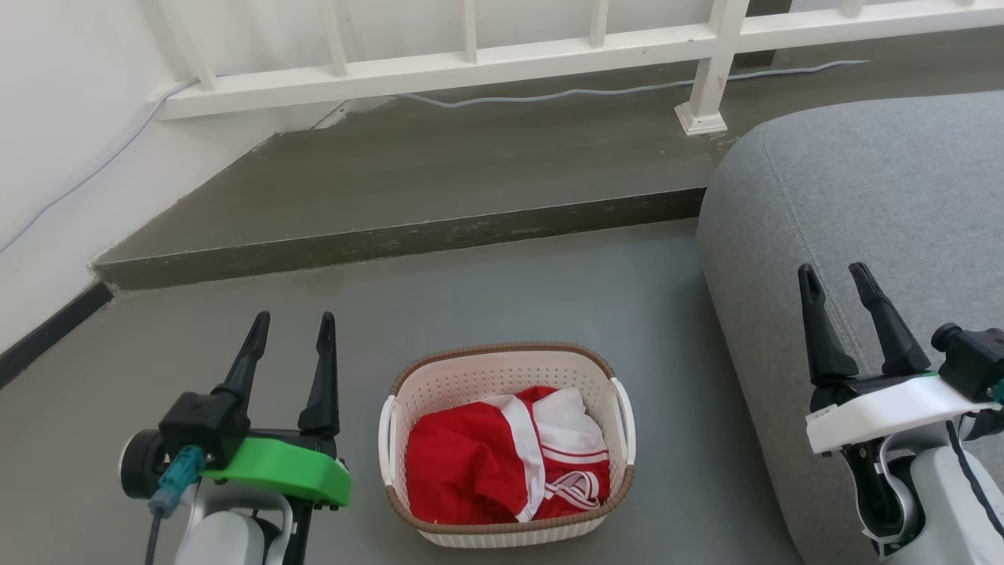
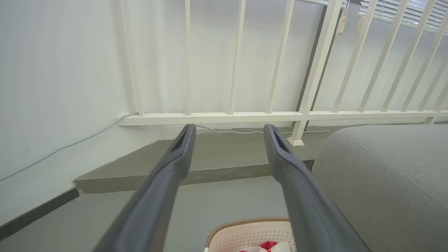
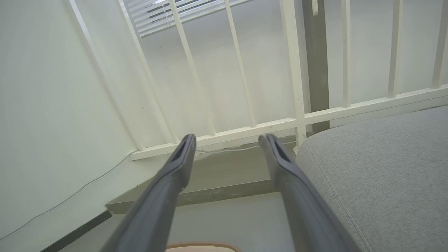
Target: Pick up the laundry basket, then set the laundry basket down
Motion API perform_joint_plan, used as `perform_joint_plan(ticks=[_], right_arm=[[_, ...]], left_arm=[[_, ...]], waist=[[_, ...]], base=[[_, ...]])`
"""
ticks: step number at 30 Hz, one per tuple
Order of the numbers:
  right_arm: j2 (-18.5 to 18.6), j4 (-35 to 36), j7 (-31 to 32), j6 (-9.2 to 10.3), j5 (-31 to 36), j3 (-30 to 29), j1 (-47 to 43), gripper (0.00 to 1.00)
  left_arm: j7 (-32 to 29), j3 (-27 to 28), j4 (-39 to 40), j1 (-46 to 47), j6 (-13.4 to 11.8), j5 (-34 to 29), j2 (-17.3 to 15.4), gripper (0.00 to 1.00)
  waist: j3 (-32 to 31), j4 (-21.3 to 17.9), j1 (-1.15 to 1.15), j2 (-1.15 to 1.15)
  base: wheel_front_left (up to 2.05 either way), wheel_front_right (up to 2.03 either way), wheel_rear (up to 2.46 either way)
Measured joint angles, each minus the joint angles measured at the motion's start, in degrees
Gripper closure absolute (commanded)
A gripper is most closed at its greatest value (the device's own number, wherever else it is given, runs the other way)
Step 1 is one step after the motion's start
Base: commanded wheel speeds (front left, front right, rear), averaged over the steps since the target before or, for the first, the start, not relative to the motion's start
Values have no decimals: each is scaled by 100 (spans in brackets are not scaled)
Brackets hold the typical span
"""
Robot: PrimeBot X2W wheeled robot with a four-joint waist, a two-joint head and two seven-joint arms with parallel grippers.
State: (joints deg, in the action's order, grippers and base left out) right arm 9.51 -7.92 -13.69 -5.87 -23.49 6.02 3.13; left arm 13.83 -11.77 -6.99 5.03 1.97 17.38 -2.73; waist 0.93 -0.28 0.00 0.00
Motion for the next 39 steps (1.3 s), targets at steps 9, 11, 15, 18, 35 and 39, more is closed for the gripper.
perform_joint_plan(ticks=[9,11,15,18,35,39], right_arm=[[-21,-25,-74,0,289,-43,1,0],[-38,-41,-74,0,290,-60,2,0],[-53,-84,-74,-1,305,-118,15,0],[-69,-111,-74,-3,328,-148,21,0],[-202,-220,-74,-18,333,-132,125,0],[-201,-223,-74,-65,333,-134,274,0]], left_arm=[[44,-41,23,2,-42,-227,1,0],[44,-37,23,3,-42,-227,2,0],[44,-25,21,4,-42,-227,3,0],[44,-14,19,4,-42,-227,4,0],[45,27,13,48,-103,-209,8,0],[62,16,23,246,-109,-209,11,0]], waist=[[11,1,0,0],[14,0,0,0],[17,-2,0,0],[17,-5,0,0],[468,-95,0,0],[697,-127,0,0]], base=[[0,0,0],[0,0,0],[0,0,0],[0,0,0],[0,0,0],[0,0,0]])
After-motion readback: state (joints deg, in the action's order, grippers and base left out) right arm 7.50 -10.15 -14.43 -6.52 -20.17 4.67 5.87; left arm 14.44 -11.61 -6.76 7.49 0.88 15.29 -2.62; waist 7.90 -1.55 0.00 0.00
